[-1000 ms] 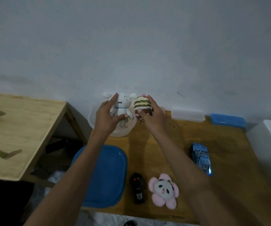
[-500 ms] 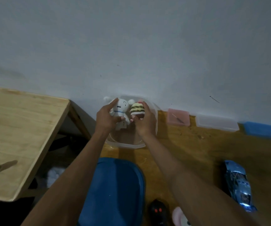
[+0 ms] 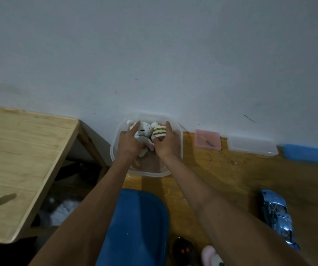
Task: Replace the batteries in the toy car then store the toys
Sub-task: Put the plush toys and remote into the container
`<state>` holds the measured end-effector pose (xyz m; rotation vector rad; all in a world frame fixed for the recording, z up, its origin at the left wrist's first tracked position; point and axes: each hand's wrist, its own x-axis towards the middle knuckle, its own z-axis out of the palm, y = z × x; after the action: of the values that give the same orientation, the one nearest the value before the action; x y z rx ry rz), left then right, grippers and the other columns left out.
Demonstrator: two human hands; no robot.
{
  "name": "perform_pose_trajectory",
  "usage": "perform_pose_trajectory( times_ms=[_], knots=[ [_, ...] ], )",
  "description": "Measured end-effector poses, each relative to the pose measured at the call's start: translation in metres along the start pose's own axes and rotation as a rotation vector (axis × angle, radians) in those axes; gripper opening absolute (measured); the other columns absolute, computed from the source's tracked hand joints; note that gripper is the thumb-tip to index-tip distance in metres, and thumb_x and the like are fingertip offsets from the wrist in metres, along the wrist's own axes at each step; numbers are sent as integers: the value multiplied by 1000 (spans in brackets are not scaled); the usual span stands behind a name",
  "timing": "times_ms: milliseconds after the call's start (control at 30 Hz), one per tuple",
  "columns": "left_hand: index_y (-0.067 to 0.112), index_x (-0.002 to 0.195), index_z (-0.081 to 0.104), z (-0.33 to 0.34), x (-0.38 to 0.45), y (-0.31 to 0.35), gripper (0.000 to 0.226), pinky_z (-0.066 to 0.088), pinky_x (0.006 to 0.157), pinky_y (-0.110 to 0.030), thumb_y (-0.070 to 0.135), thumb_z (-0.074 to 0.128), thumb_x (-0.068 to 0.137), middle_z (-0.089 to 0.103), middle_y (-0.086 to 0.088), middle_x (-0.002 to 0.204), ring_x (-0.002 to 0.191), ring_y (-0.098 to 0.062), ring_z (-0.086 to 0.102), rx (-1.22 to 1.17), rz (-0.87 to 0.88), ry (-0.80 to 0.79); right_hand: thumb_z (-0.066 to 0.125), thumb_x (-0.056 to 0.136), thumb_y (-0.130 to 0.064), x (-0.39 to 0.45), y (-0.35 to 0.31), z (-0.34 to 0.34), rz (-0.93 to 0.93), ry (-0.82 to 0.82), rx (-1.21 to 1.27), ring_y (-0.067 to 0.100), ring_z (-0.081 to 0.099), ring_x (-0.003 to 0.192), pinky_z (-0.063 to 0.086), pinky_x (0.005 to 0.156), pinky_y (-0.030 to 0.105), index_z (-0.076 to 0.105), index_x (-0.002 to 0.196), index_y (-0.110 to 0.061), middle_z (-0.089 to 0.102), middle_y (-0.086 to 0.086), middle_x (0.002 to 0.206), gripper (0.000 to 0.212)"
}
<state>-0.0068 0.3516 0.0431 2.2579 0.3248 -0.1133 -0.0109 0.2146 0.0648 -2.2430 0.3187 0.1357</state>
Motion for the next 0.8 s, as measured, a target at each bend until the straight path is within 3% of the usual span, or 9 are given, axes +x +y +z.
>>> perform_pose_trajectory(
  times_ms=[167,333,500,667,800],
  knots=[
    [27,154,38,-10,-37,20,85,45,86,-33,26,80,81,59,-24,123,108,-37,60,14,36,74,61,97,-35,-27,-14,-41,-104,64,59,26,44,137,40,107,35,32,155,-27,48,7,149,65],
    [18,148,50,-8,-100,43,80,48,87,-39,25,85,76,64,-24,116,109,-38,60,-71,134,123,62,95,-29,-67,5,-91,-170,107,138,24,46,135,41,110,37,40,151,-25,52,6,146,61],
    [19,142,57,12,-194,61,73,45,103,-34,33,84,76,55,-13,140,129,-26,51,-185,175,180,67,93,-36,-129,57,-139,-206,112,134,19,47,136,42,110,36,44,149,-22,52,2,148,61],
    [25,146,51,54,-289,57,69,42,100,-36,45,76,86,52,-10,145,133,-27,47,-148,92,100,67,91,-45,-203,132,-171,-65,6,73,22,53,129,48,102,40,48,146,-27,56,3,143,60],
    [22,147,52,93,-345,40,69,46,100,-40,44,76,86,56,-16,137,127,-32,52,-78,-8,27,72,88,-44,-251,190,-181,29,-103,35,21,55,126,43,90,28,51,144,-23,58,4,141,64]
  ],
)
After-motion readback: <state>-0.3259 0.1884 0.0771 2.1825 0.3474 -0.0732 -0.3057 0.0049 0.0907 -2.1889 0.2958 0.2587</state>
